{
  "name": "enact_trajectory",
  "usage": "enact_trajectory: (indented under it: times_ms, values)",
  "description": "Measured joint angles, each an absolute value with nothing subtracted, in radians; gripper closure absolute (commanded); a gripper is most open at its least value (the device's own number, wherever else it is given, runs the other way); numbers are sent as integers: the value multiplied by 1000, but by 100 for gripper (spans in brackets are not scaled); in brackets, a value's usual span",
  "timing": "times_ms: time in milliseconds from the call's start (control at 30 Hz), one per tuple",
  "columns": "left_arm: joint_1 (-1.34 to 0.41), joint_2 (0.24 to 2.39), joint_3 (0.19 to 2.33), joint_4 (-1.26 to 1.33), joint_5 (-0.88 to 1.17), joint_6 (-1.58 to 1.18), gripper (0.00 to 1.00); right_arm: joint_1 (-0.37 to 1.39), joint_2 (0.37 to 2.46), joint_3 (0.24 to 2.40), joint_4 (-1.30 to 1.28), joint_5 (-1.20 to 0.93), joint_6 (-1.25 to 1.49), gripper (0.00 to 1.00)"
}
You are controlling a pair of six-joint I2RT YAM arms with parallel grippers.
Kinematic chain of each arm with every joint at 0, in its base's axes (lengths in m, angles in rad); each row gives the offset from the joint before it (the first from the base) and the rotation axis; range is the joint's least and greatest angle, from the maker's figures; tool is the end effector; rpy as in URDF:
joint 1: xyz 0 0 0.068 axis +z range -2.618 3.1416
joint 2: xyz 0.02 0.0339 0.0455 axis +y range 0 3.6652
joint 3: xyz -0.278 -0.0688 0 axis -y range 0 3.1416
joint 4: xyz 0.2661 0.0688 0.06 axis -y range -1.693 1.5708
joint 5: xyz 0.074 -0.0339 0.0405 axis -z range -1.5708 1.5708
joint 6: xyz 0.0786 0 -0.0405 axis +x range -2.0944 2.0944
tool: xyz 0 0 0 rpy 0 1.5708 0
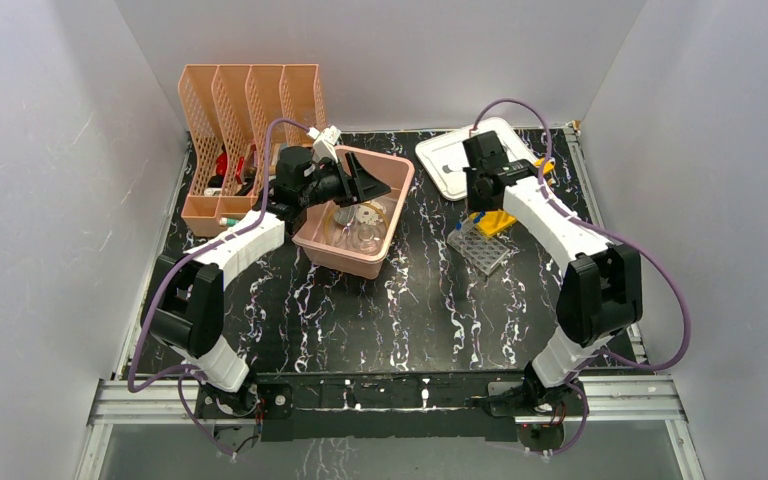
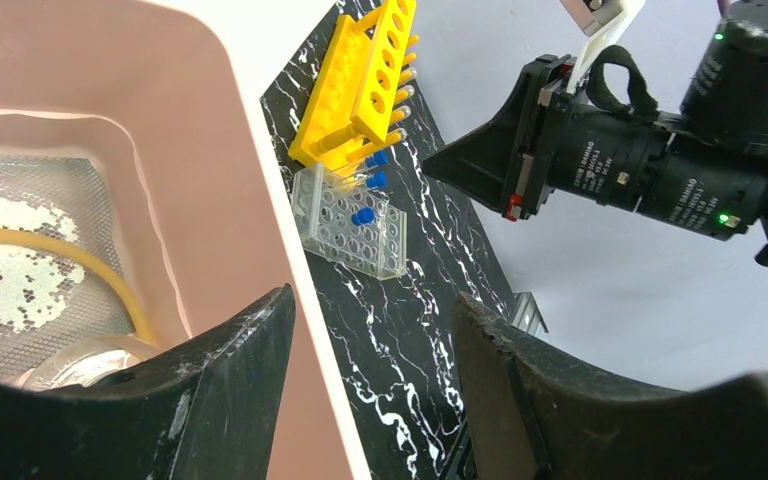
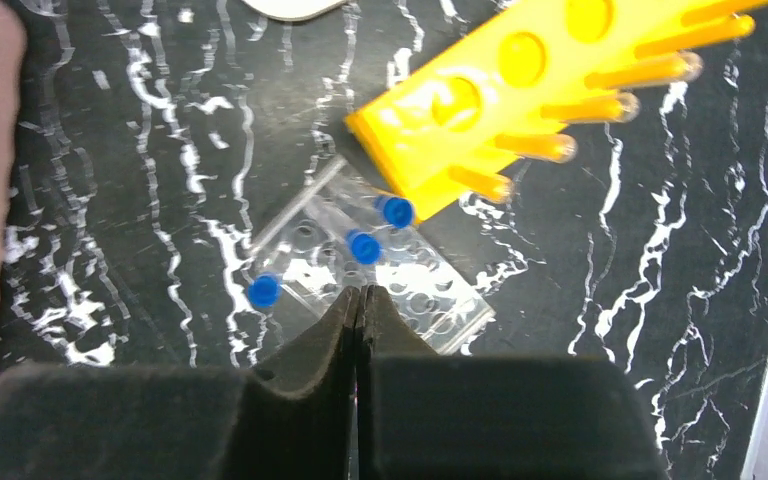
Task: Organize the chemistry lab equipment
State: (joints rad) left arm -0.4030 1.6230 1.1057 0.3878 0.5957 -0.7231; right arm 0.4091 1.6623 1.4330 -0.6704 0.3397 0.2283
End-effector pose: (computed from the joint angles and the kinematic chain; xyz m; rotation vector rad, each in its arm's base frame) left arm 0.3813 -0.2105 0.2937 0.1926 1.8584 -1.3139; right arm 0.3868 0.1392 0.2723 -0.0737 2.4043 -0.1287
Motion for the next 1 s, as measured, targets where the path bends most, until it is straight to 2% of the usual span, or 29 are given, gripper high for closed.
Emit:
enact_trajectory:
  times_ms: [100,500,1000]
  values:
    - [-403,1623,1106,388,596,-721,43,373,1653,1397,-666,360,253,97]
    - [-403,1596,1097,385,602,-716,43,349,1660,1332,-645,375,285,98]
    - [-403,1579,1078,376,606,-702,43,349,1767,1334,-603,372,289,99]
